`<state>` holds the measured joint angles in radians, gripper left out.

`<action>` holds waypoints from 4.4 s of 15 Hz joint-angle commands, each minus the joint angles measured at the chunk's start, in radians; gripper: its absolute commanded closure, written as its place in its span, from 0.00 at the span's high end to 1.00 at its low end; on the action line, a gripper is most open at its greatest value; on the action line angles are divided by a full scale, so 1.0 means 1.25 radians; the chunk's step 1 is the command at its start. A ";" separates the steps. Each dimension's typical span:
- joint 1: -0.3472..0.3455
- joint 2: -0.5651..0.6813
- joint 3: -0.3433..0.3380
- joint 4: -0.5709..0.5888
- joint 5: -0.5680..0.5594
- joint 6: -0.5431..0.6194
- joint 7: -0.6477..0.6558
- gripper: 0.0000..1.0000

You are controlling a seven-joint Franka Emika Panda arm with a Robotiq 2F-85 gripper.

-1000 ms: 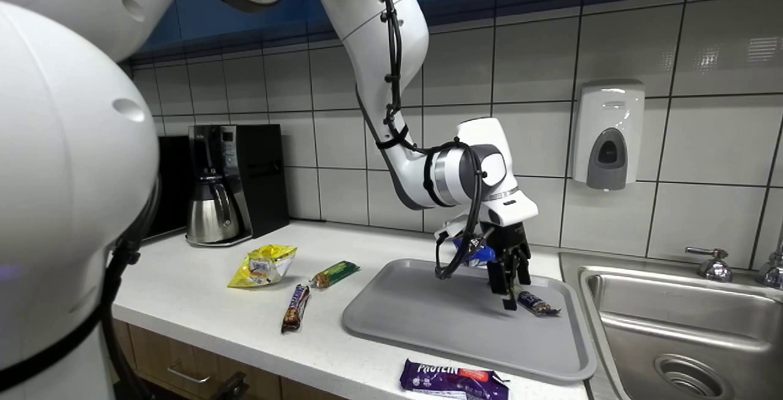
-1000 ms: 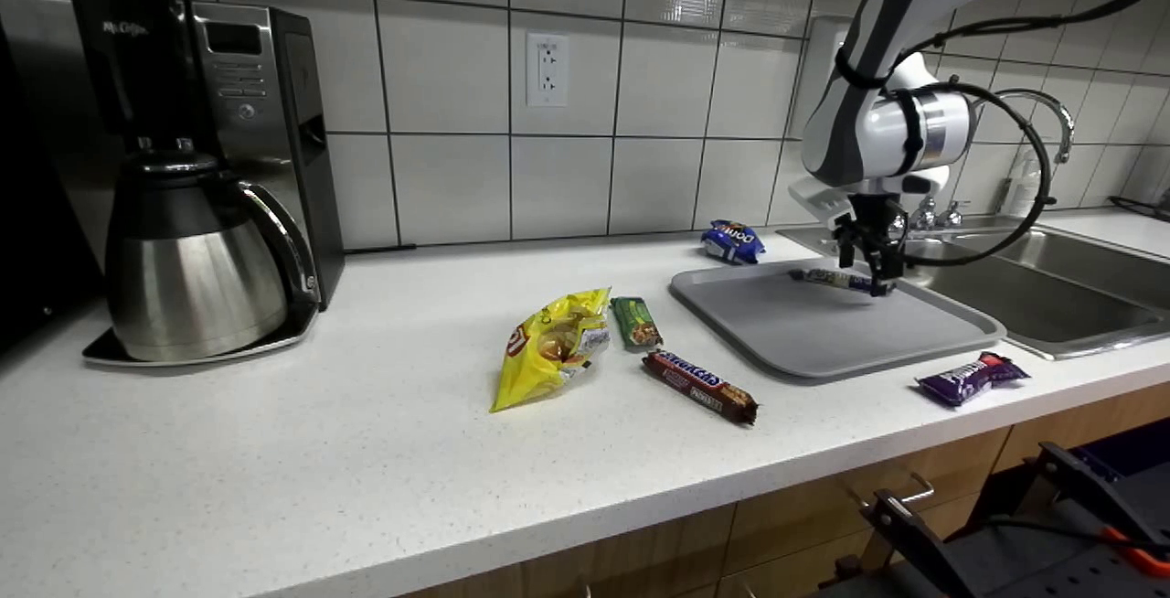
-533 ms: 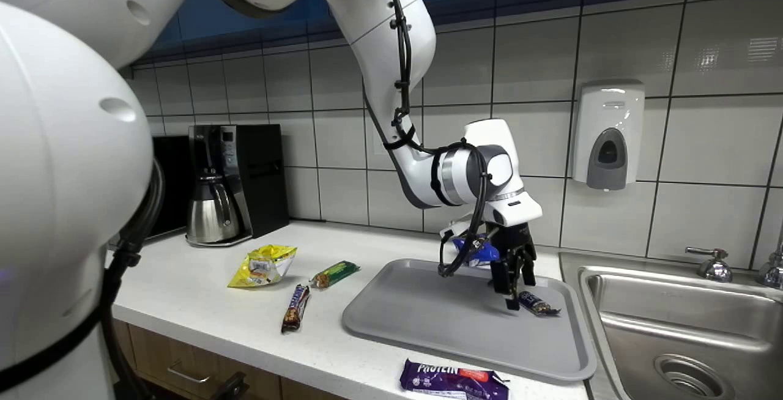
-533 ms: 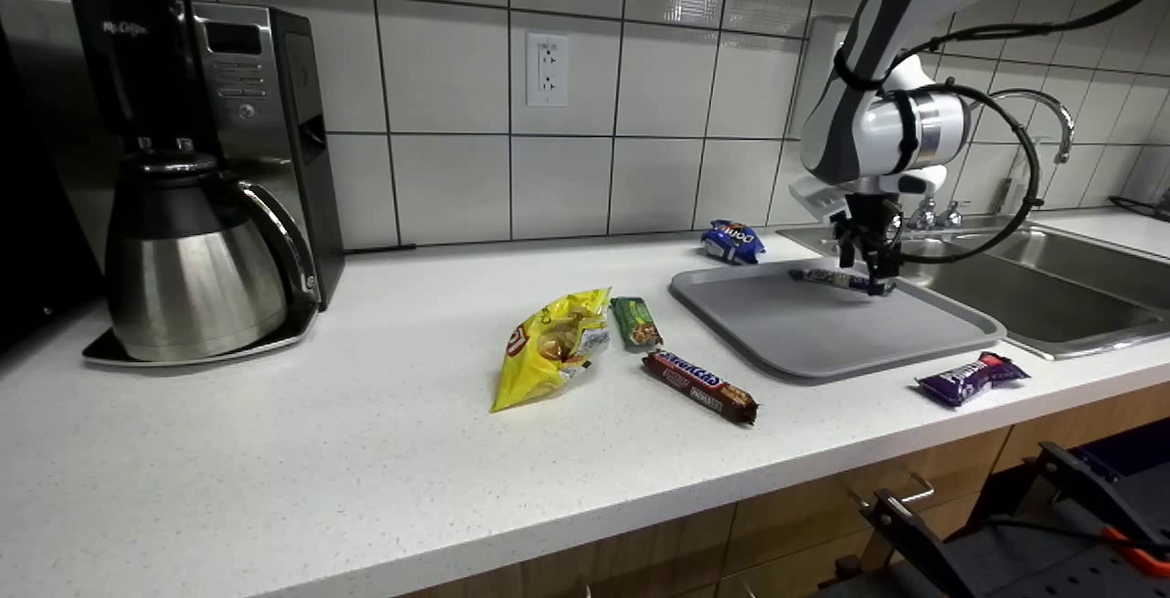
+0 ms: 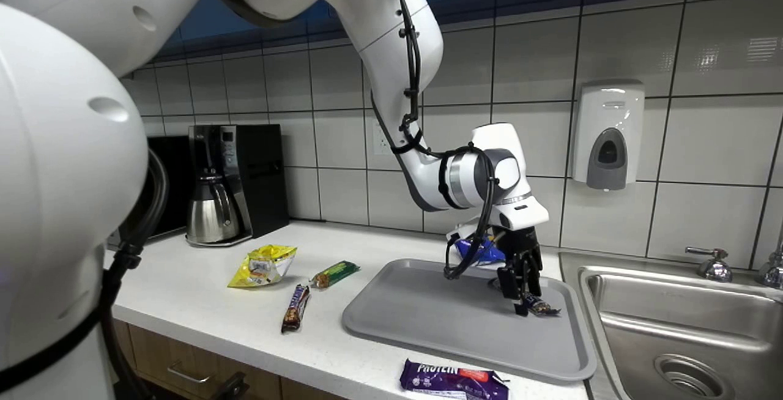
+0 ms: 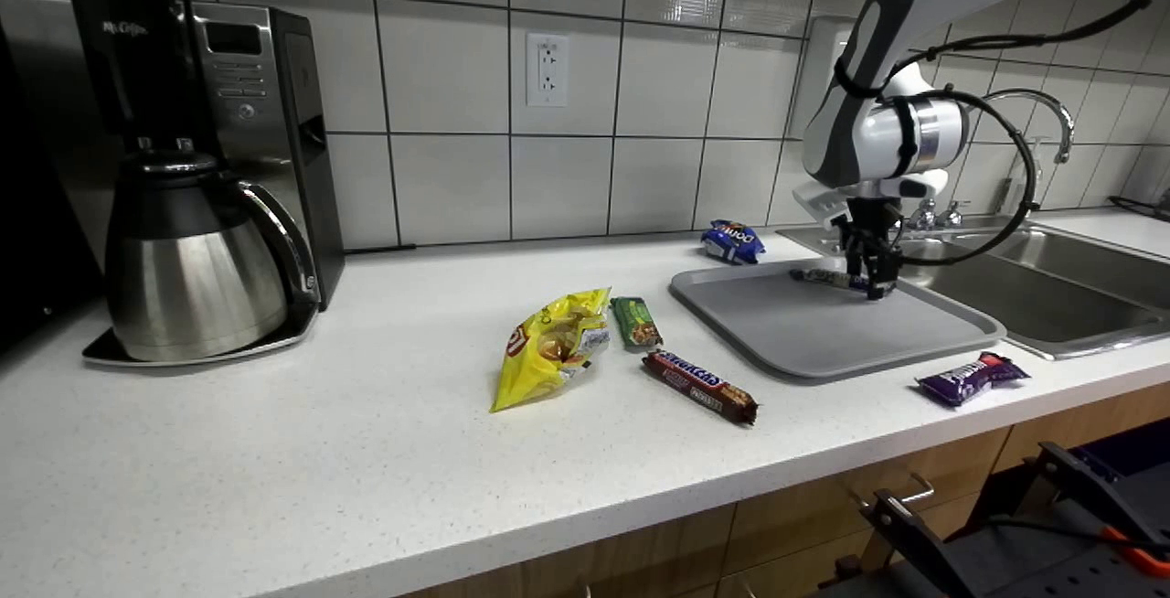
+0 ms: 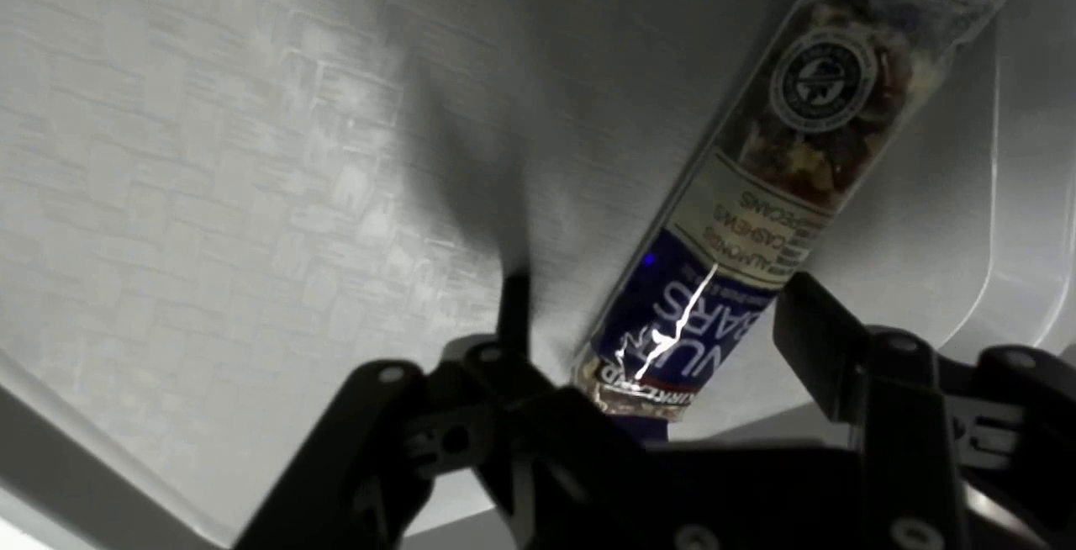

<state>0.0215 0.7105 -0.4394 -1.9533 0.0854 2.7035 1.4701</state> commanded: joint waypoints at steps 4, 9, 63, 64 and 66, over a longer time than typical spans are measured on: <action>-0.024 0.010 0.019 0.041 -0.001 -0.051 0.011 0.23; -0.022 -0.007 0.020 0.030 -0.007 -0.050 0.004 0.10; 0.104 -0.107 0.173 0.071 -0.110 -0.105 -0.208 0.10; 0.104 -0.096 0.177 0.084 -0.108 -0.111 -0.210 0.10; 0.104 -0.075 0.182 0.106 -0.107 -0.118 -0.214 0.10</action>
<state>0.1600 0.5757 -0.2286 -1.8922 -0.0368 2.6087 1.2178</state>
